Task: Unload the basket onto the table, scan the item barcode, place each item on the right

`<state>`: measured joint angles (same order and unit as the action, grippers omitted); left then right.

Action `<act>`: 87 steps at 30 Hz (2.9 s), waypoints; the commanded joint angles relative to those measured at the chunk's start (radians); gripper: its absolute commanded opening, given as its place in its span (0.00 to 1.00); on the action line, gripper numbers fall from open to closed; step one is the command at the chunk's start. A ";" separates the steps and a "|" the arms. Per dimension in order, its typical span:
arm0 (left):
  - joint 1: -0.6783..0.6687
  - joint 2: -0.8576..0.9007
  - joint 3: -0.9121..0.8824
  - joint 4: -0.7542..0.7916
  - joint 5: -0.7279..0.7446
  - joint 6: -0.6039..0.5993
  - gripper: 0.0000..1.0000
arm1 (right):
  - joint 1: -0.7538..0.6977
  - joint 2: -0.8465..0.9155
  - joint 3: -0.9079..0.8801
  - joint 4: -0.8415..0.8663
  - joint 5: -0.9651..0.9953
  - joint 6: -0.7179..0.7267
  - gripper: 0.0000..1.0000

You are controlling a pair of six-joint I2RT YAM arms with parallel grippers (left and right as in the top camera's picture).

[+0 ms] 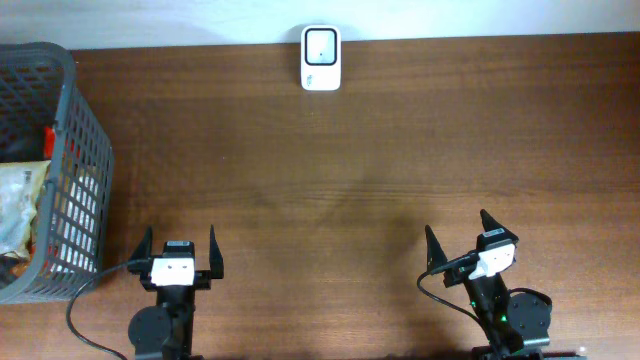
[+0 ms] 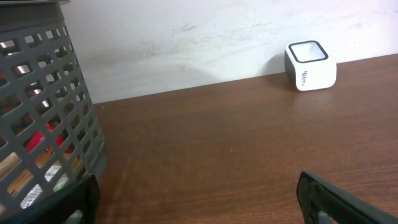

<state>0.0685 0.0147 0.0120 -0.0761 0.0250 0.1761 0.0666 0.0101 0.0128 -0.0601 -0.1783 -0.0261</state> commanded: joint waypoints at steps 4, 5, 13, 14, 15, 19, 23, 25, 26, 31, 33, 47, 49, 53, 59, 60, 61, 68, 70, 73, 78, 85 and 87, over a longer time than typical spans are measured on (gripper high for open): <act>-0.001 -0.008 -0.003 -0.007 -0.014 0.013 0.99 | 0.137 -0.007 -0.007 0.000 -0.001 0.008 0.99; -0.001 -0.008 -0.003 -0.007 -0.014 0.013 0.99 | 0.137 -0.007 -0.007 0.000 -0.001 0.008 0.99; -0.001 -0.008 -0.003 -0.007 -0.014 0.013 0.99 | 0.136 -0.007 -0.007 0.000 -0.001 0.008 0.99; -0.001 -0.008 -0.003 -0.007 -0.014 0.013 0.99 | 0.136 -0.007 -0.007 0.000 -0.001 0.008 0.99; -0.001 -0.008 -0.003 -0.007 -0.014 0.013 0.99 | 0.136 -0.007 -0.007 0.000 -0.001 0.008 0.99; -0.001 -0.008 -0.003 -0.007 -0.014 0.013 0.99 | 0.136 -0.007 -0.007 -0.002 -0.001 0.008 0.99; -0.001 -0.008 -0.003 -0.007 -0.014 0.013 0.99 | 0.136 -0.007 -0.007 -0.003 -0.001 0.008 0.98; -0.001 -0.008 -0.003 -0.007 -0.014 0.013 0.99 | 0.136 -0.007 -0.007 -0.003 -0.001 0.008 0.99; -0.001 -0.008 -0.003 -0.007 -0.014 0.013 0.99 | 0.136 -0.007 -0.007 -0.003 -0.001 0.008 0.99; -0.001 -0.008 -0.003 -0.007 -0.014 0.013 0.99 | 0.136 -0.006 -0.007 -0.003 -0.001 0.008 0.99; -0.001 -0.008 -0.003 -0.007 -0.014 0.013 0.99 | 0.136 -0.006 -0.007 -0.003 -0.001 0.008 0.99; -0.001 -0.008 -0.003 -0.007 -0.014 0.013 0.99 | 0.136 -0.006 -0.007 -0.003 -0.001 0.008 0.99; -0.001 -0.008 -0.003 -0.007 -0.014 0.013 0.99 | 0.136 -0.006 -0.007 -0.003 -0.001 0.008 0.99; -0.001 -0.008 -0.003 -0.007 -0.014 0.013 0.99 | 0.136 -0.006 -0.007 -0.003 -0.001 0.008 0.99; -0.001 -0.008 -0.003 -0.003 -0.015 0.013 0.99 | 0.136 -0.006 -0.007 -0.003 -0.001 0.008 0.99; 0.000 -0.008 -0.003 0.002 -0.014 0.013 0.99 | 0.136 -0.006 -0.007 -0.003 -0.001 0.008 0.99; 0.000 -0.008 -0.003 -0.008 -0.013 0.013 0.99 | 0.136 -0.006 -0.007 -0.003 -0.001 0.008 0.99; 0.000 -0.008 -0.003 0.034 -0.002 0.013 0.99 | 0.136 -0.006 -0.007 -0.003 -0.001 0.008 0.99; 0.000 -0.008 -0.003 0.034 0.013 0.012 0.99 | 0.136 -0.006 -0.007 -0.003 -0.001 0.008 0.99; 0.000 -0.008 -0.003 0.040 0.066 0.012 0.99 | 0.136 -0.006 -0.007 -0.003 -0.001 0.008 0.99; 0.000 -0.008 0.008 0.041 0.092 -0.018 0.99 | 0.136 -0.006 -0.007 -0.003 -0.001 0.008 0.99; 0.000 0.000 0.059 0.011 0.092 -0.018 0.99 | 0.136 -0.006 -0.007 -0.003 -0.001 0.008 0.99; 0.000 0.030 0.080 0.010 0.092 -0.017 0.99 | 0.136 -0.006 -0.007 -0.003 -0.001 0.008 0.99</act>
<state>0.0685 0.0185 0.0463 -0.0643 0.1017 0.1715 0.1974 0.0101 0.0128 -0.0601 -0.1783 -0.0254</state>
